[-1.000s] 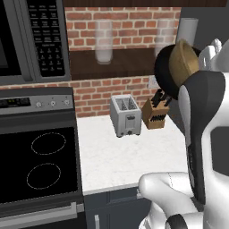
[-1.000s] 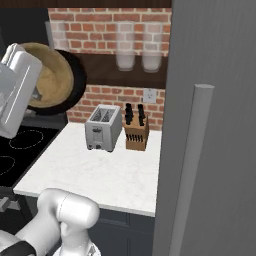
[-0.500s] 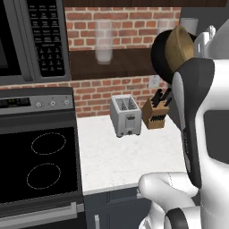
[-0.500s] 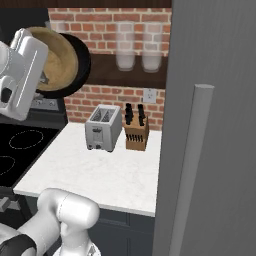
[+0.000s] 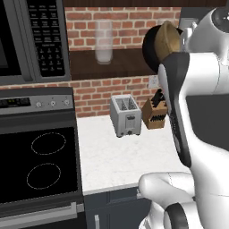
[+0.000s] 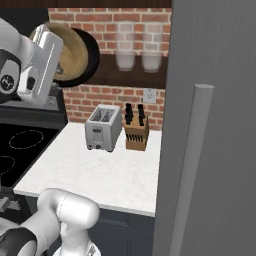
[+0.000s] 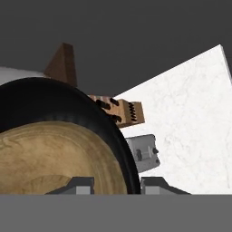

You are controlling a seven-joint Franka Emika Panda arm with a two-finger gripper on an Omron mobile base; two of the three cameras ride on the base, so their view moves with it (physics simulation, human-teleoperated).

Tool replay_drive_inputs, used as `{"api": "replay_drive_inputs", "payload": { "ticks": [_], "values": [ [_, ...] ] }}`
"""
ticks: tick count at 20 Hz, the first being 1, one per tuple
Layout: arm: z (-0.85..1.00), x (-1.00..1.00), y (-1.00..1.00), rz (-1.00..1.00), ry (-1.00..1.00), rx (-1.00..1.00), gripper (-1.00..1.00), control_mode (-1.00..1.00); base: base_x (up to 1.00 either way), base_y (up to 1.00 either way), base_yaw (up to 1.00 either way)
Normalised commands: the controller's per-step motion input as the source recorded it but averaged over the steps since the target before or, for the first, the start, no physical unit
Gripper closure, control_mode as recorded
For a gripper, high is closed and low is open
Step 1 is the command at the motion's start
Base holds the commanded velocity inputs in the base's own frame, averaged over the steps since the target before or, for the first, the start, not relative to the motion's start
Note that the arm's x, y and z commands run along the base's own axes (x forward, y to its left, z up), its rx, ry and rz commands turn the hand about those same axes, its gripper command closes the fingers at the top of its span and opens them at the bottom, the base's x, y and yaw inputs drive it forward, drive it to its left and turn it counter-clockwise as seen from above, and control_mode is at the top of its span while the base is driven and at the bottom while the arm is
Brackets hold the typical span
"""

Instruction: Pick up the bowls on the counter and stack them on top of one another in the open cabinet. Place the smaller bowl on top of the larger bowl.

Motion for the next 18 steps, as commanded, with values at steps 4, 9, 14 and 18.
{"api": "replay_drive_inputs", "payload": {
  "ticks": [4,9,14,18],
  "values": [
    [0.00,0.63,0.00,0.00,0.02,0.00,1.00,-1.00,0.00,0.00,0.00],
    [0.00,0.76,0.00,0.00,0.06,0.00,1.00,-1.00,0.00,0.00,0.00],
    [0.00,0.70,0.00,0.00,0.03,0.00,1.00,-1.00,0.00,0.00,0.00],
    [-0.02,0.61,0.02,0.00,0.01,0.00,1.00,-1.00,0.00,0.00,0.00]
  ]
}}
